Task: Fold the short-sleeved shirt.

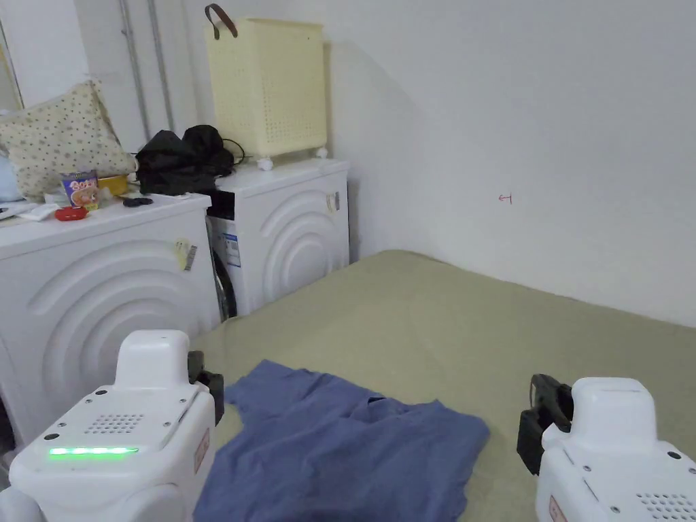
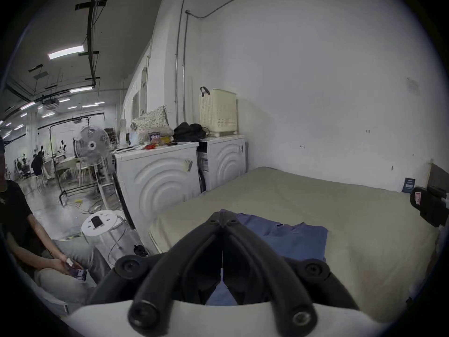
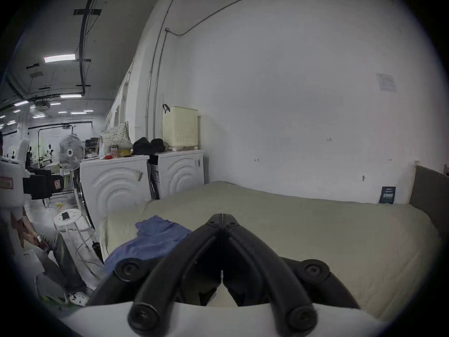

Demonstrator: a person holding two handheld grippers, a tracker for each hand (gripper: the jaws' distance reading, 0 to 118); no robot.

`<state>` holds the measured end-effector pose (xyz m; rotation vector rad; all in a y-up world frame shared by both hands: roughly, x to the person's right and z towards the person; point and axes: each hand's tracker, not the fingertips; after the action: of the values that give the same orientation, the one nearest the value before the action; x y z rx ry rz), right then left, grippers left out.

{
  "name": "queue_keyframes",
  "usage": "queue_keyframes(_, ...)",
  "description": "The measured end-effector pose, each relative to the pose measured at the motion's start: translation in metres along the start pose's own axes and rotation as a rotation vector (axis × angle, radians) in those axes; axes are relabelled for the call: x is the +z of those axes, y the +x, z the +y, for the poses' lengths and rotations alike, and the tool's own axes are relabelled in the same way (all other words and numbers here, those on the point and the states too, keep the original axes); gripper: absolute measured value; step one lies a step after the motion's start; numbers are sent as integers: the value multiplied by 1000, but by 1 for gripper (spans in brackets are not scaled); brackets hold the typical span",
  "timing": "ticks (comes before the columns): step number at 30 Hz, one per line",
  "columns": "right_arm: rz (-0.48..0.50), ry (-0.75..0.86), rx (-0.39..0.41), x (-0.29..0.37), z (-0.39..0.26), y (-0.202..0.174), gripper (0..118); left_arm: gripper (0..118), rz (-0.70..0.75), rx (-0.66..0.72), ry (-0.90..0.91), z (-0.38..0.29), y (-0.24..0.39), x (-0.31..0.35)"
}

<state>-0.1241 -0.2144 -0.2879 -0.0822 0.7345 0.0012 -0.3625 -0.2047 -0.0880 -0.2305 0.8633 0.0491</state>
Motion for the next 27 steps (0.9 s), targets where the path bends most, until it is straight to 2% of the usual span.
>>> queue_keyframes(8, -18, -57, 10, -13, -18, 14, 1, 0, -97, -19, -185, -34, 23, -74)
queue_keyframes(11, -32, -106, 3, -17, -34, 22, 1, 0, -183, 23, -344, -56, 46, -124)
queue_keyframes(17, -57, -241, 28, -22, -78, 40, 1, 0, -288, -16, -643, -119, 88, -231)
queue_keyframes(18, -61, -269, 28, -24, -85, 44, 1, 0, -299, 15, -660, -129, 93, -243)
queue_keyframes(22, -86, -326, 12, -29, -107, 54, 1, 0, -303, -9, -727, -149, 104, -274)
queue_keyframes(23, -86, -334, 6, -29, -110, 56, 1, 3, -308, -5, -738, -151, 105, -278)
queue_keyframes(24, -86, -345, -5, -29, -112, 57, 1, 22, -311, 0, -751, -152, 105, -281)
queue_keyframes(25, -89, -354, -14, -29, -115, 58, 1, 80, -322, 5, -767, -151, 107, -277)
queue_keyframes(26, -91, -361, -18, -28, -116, 58, 1, 115, -339, 6, -792, -153, 108, -280)
queue_keyframes(27, -90, -366, -20, -27, -117, 58, 1, 117, -373, 7, -833, -155, 110, -283)
